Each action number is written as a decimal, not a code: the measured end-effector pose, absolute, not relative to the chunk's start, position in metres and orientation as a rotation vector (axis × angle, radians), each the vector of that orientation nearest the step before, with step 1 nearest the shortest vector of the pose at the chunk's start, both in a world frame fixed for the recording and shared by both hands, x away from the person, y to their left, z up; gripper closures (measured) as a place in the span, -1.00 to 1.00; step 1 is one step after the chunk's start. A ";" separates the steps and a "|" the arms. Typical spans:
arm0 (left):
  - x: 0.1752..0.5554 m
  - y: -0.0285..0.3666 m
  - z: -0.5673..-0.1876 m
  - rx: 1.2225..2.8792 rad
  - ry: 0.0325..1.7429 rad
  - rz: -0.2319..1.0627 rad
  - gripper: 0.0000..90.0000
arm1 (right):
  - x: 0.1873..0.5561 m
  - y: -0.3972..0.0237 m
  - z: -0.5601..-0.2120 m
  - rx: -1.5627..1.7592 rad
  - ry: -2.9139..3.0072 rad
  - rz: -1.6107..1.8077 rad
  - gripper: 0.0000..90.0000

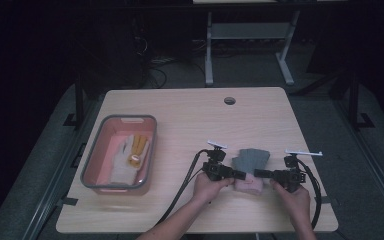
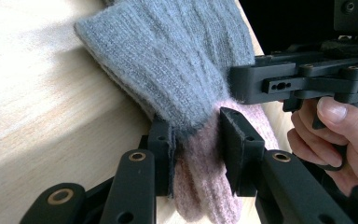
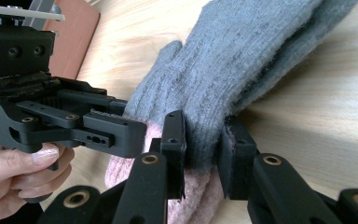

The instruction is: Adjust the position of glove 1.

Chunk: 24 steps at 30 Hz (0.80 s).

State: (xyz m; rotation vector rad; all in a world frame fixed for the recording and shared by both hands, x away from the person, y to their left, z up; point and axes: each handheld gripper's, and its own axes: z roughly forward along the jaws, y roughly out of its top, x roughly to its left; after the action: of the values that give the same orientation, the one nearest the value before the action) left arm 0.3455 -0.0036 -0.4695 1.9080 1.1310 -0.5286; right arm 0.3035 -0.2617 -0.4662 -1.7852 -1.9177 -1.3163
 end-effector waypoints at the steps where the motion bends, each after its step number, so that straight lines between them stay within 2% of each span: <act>1: 0.345 -0.004 -0.469 1.908 1.131 -0.529 0.49 | 0.303 -0.262 -0.466 -1.785 -1.918 -1.316 0.65; 24: 0.341 0.029 -0.441 1.908 1.078 -0.458 0.49 | 0.303 -0.236 -0.441 -1.692 -1.969 -1.391 0.65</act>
State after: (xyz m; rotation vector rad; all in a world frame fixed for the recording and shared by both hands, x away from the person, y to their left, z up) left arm 0.3406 0.0291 -0.4413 1.9081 1.0777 -0.4584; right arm 0.3033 -0.2357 -0.4413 -1.6919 -1.9693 -1.3913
